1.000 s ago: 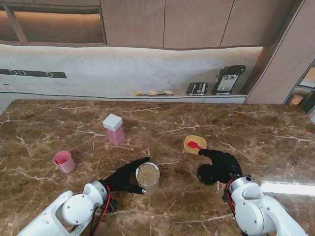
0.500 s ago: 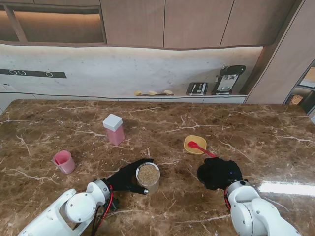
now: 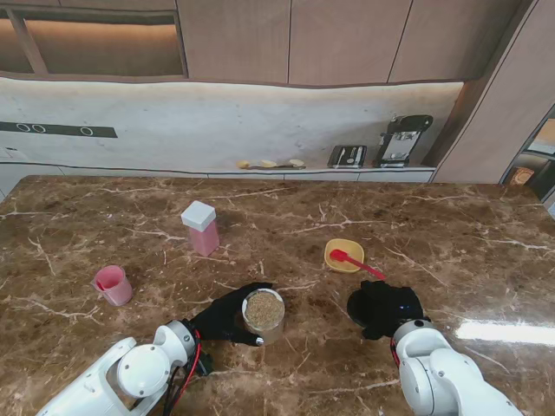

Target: Measure grain into the airtight container

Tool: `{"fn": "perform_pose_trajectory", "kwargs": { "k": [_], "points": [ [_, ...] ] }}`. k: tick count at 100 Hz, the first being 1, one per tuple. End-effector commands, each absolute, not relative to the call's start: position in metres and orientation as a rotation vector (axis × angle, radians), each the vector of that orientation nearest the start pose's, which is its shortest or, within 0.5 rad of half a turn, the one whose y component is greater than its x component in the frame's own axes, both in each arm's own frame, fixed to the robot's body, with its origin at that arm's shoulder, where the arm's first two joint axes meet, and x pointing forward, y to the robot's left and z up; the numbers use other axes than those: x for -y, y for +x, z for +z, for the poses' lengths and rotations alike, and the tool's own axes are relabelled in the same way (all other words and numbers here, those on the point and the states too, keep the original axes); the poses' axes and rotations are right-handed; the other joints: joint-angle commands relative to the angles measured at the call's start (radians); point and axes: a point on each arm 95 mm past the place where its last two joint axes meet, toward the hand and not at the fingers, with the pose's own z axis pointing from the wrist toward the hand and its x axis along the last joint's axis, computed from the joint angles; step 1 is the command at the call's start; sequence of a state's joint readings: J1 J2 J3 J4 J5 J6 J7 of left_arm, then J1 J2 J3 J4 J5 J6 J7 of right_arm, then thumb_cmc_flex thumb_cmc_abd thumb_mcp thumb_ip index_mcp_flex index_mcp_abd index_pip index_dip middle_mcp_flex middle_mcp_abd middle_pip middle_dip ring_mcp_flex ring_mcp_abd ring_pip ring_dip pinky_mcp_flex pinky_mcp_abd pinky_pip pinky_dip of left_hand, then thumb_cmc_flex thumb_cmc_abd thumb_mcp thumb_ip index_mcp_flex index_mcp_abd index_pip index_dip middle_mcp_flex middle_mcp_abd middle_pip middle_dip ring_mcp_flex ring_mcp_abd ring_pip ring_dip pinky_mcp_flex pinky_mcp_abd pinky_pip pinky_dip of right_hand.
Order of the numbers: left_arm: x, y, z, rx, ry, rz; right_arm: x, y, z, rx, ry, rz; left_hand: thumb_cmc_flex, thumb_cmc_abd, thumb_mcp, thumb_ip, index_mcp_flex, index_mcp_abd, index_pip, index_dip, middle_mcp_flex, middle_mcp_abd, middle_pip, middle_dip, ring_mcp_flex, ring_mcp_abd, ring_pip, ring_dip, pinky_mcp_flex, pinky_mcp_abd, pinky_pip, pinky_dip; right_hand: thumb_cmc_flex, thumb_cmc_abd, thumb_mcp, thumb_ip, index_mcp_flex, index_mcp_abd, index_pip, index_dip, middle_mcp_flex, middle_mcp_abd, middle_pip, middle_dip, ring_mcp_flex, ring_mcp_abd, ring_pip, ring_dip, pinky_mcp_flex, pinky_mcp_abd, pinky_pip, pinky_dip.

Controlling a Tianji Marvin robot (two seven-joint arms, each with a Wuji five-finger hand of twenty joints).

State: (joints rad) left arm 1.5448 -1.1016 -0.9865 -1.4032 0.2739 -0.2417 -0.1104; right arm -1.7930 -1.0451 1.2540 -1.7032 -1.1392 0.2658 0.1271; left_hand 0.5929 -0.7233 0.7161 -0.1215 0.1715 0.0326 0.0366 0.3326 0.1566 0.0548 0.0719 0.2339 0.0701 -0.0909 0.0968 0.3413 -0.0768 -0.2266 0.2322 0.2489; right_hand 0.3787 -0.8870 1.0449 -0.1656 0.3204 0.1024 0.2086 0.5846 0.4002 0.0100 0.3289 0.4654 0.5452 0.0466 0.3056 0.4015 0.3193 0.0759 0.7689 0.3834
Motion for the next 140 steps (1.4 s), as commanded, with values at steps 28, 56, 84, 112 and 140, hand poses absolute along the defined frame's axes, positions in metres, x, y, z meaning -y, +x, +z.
{"fn": "perform_pose_trajectory", "kwargs": {
  "k": [28, 56, 84, 112, 140],
  "points": [
    [0.059, 0.335, -0.438, -1.629, -2.028, -1.866, 0.034, 0.337, -0.393, -1.622, 1.35, 0.972, -0.015, 0.04, -0.026, -0.001, -0.038, -0.025, -0.012, 0.013, -0.024, -0.019, -0.02, 0.012, -0.009, 0.111, 0.003, 0.014, 0.059, 0.136, 0.115, 0.088, 0.013, -0.077, 0.089, -0.034, 0.029, -0.008, 0.138, 0.113, 0.025, 0.001, 0.132, 0.09, 0.111, -0.011, 0.159, 0.115, 0.148, -0.011, 0.144, 0.003],
    [0.059, 0.335, -0.437, -1.623, -2.024, -1.868, 0.031, 0.338, -0.398, -1.668, 1.352, 0.949, -0.018, 0.059, -0.034, 0.004, -0.036, -0.021, -0.01, 0.015, -0.024, -0.023, -0.02, 0.013, -0.009, 0.111, 0.002, 0.014, 0.059, 0.135, 0.11, 0.091, 0.084, -0.051, 0.077, -0.016, 0.063, -0.061, 0.084, 0.127, 0.085, -0.02, 0.134, 0.106, 0.187, -0.01, 0.207, 0.154, 0.231, -0.004, 0.237, -0.018],
    [0.058, 0.334, -0.437, -1.62, -2.023, -1.87, 0.026, 0.338, -0.399, -1.693, 1.335, 0.947, -0.017, 0.08, -0.041, 0.009, -0.038, -0.018, -0.012, 0.014, -0.024, -0.022, -0.022, 0.014, -0.01, 0.11, 0.0, 0.015, 0.059, 0.133, 0.103, 0.093, 0.119, -0.052, 0.111, 0.001, 0.159, -0.123, 0.184, 0.165, 0.159, -0.021, 0.143, 0.112, 0.251, -0.004, 0.198, 0.152, 0.293, -0.011, 0.282, -0.026],
    [0.059, 0.332, -0.438, -1.619, -2.035, -1.868, 0.02, 0.338, -0.405, -1.661, 1.295, 1.003, -0.018, 0.096, -0.048, 0.013, -0.038, -0.016, -0.014, 0.014, -0.025, -0.02, -0.023, 0.014, -0.011, 0.11, -0.001, 0.015, 0.058, 0.132, 0.098, 0.095, 0.157, -0.045, 0.202, 0.025, 0.234, -0.162, 0.239, 0.193, 0.27, -0.037, 0.167, 0.125, 0.388, -0.011, 0.219, 0.154, 0.422, -0.02, 0.367, -0.047],
    [0.059, 0.331, -0.439, -1.613, -2.039, -1.867, 0.011, 0.337, -0.401, -1.637, 1.281, 1.085, -0.019, 0.109, -0.052, 0.017, -0.038, -0.013, -0.014, 0.014, -0.025, -0.019, -0.022, 0.016, -0.012, 0.112, -0.002, 0.016, 0.058, 0.133, 0.094, 0.098, 0.126, -0.013, 0.26, 0.045, 0.279, -0.164, 0.256, 0.176, 0.337, -0.046, 0.163, 0.115, 0.441, 0.006, 0.194, 0.142, 0.471, -0.004, 0.397, -0.097]
  ]
}}
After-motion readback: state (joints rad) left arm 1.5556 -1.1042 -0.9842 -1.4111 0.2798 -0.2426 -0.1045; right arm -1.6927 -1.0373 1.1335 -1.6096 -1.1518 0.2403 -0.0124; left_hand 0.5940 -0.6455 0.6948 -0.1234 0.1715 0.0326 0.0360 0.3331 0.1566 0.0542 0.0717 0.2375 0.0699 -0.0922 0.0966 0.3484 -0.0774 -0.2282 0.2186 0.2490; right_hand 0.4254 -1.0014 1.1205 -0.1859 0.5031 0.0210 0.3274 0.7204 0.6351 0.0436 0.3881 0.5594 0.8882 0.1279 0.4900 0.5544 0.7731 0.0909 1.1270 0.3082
